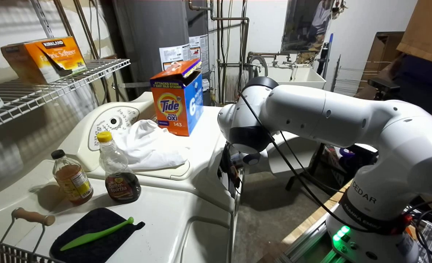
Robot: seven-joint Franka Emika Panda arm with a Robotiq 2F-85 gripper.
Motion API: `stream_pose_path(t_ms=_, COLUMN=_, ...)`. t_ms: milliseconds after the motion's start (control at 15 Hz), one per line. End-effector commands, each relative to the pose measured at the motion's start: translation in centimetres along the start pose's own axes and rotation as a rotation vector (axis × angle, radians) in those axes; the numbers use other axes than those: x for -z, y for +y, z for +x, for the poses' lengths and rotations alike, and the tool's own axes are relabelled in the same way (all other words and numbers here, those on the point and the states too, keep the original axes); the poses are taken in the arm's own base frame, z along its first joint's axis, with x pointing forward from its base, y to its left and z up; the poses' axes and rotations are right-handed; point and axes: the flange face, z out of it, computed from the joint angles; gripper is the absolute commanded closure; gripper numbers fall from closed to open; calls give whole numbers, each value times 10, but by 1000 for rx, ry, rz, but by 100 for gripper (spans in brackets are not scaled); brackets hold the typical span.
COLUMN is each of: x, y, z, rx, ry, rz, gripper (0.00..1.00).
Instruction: Put one white cloth in the washing machine
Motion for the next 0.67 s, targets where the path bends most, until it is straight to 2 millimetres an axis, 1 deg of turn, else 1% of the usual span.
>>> stream_pose_path(t_ms=0, x=-3, y=-23, z=-7, rx=11, ry=-10, rz=108, gripper=20)
stream_pose_path(t_ms=67, x=-4, y=-22, z=-8, rx=6, ry=-12, rz=107, gripper=15)
stream_pose_path(t_ms=133, x=-5, y=-17, z=-8, rx=-24, ry=-16, rz=92, gripper=6)
stream_pose_path(t_ms=200, x=-6, y=-8, z=-7, rx=-72, ry=-26, rz=68, gripper=2)
stream_pose_path(t_ms=333, x=-7, y=33, z=-4, rx=-161, ry=-60, rz=-39, gripper=0)
stream_pose_path(t_ms=467, x=5, y=59, z=-5, rx=-241, ry=-69, rz=-116, gripper=0)
stream_pose_path(t_ms=533, x=17, y=72, z=-4, rx=-272, ry=-62, rz=-164, gripper=0)
stream_pose_path(t_ms=600, x=27, y=55, z=-14, rx=-292, ry=-50, rz=-203, gripper=0)
